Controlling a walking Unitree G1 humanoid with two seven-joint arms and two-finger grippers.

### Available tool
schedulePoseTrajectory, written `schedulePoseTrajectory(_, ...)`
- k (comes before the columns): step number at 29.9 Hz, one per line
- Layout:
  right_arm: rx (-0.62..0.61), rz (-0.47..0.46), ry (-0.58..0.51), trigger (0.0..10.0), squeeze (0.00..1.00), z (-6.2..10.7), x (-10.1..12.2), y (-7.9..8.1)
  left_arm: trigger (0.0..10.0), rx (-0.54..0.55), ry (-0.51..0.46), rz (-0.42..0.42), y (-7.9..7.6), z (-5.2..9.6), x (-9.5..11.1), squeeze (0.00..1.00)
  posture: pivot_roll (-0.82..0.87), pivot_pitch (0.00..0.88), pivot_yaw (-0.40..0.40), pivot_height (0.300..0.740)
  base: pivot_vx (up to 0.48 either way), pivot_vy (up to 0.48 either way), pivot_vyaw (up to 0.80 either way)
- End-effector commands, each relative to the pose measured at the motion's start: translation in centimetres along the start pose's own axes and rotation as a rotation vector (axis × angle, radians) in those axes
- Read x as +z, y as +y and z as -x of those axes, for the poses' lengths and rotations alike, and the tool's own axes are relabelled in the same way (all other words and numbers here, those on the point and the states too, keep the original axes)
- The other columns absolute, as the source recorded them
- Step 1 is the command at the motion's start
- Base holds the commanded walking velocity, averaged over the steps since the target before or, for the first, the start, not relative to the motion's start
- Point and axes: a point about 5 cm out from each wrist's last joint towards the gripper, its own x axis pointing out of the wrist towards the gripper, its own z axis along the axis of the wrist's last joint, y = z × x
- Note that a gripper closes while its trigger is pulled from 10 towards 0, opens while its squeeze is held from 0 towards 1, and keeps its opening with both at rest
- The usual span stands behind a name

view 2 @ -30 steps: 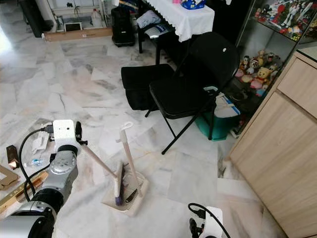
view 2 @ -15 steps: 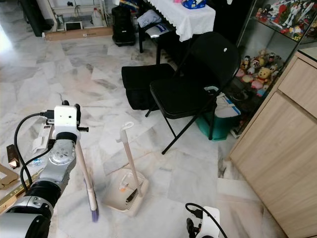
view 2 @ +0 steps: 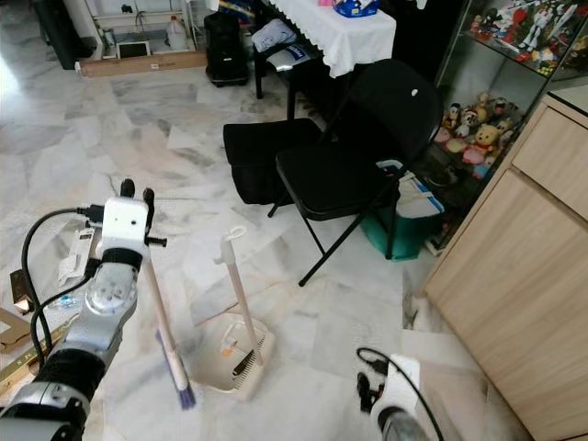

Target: Sweep floor

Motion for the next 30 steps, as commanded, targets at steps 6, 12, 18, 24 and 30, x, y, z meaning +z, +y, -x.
schedulePoseTrajectory(6,-0.012,-0.028,-0.035,10.0,0.0,-0.1,0.6,0.0,10.0,0.009,-0.03,0.002,0.3,0.2,0.8,0.0,-0.04,0.04,-0.061,0.74,0.0,0.0,0.0)
schedulePoseTrajectory(12,0.004,-0.032,-0.043,10.0,0.0,-0.2,0.6,0.7,10.0,0.01,-0.029,0.005,0.3,0.2,0.9,0.0,-0.04,0.045,-0.061,0.74,0.0,0.0,0.0)
schedulePoseTrajectory(18,0.009,-0.014,-0.04,10.0,0.0,-0.2,0.6,0.9,10.0,0.01,-0.029,0.007,0.3,0.2,1.0,0.0,-0.04,0.05,-0.061,0.74,0.0,0.0,0.0)
schedulePoseTrajectory(24,0.009,-0.009,-0.039,10.0,0.0,-0.2,0.5,0.9,10.0,0.013,-0.025,0.004,0.4,0.2,1.1,0.0,-0.03,0.053,-0.062,0.74,0.0,0.303,0.0)
schedulePoseTrajectory(30,0.01,0.004,-0.032,10.0,0.0,-0.2,0.4,0.9,10.0,0.013,-0.021,0.004,0.4,0.3,1.1,0.0,-0.03,0.054,-0.064,0.74,0.0,0.413,0.0)
